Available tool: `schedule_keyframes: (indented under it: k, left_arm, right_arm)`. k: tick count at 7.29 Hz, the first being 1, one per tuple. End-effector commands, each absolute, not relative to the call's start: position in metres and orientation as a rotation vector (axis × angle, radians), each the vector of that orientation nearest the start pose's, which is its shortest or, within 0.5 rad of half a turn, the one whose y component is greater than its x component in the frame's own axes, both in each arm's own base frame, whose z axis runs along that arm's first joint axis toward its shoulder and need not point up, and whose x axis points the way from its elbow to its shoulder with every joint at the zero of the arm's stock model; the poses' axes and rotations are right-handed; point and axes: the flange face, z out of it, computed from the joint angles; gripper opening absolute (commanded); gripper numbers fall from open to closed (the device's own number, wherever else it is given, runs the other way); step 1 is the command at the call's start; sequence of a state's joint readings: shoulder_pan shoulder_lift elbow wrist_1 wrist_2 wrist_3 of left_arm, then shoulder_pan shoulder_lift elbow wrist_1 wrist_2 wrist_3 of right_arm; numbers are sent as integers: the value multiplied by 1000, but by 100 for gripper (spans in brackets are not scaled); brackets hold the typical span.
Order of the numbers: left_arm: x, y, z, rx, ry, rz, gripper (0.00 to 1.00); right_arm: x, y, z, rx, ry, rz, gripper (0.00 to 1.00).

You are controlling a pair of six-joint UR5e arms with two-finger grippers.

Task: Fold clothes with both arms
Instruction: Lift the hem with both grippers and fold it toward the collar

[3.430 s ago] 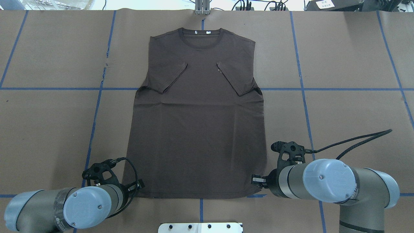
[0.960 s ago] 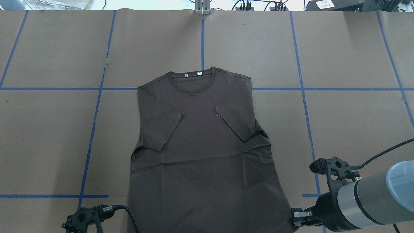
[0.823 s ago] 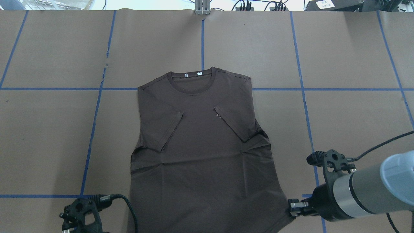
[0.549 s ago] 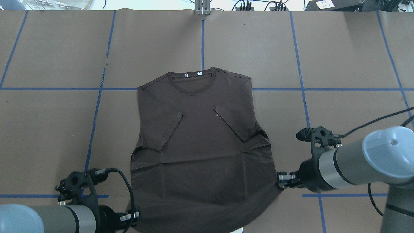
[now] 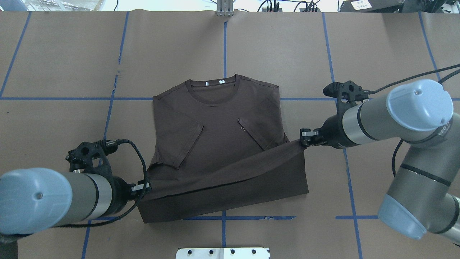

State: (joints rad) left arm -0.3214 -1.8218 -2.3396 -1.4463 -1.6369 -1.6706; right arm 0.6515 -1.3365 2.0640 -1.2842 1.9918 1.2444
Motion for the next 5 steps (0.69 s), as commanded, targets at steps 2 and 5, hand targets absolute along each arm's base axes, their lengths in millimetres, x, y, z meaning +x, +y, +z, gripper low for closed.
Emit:
schedule_keyframes:
  k: [2,5]
  left_arm:
    - [402,-396,234,171,803,-382,0]
    - [423,-489,302,253,782,-393,0]
  right_arm:
    - [-373,-505,260,216,-1015,150,0]
    - [-403,-589,260,203,-948,197,0]
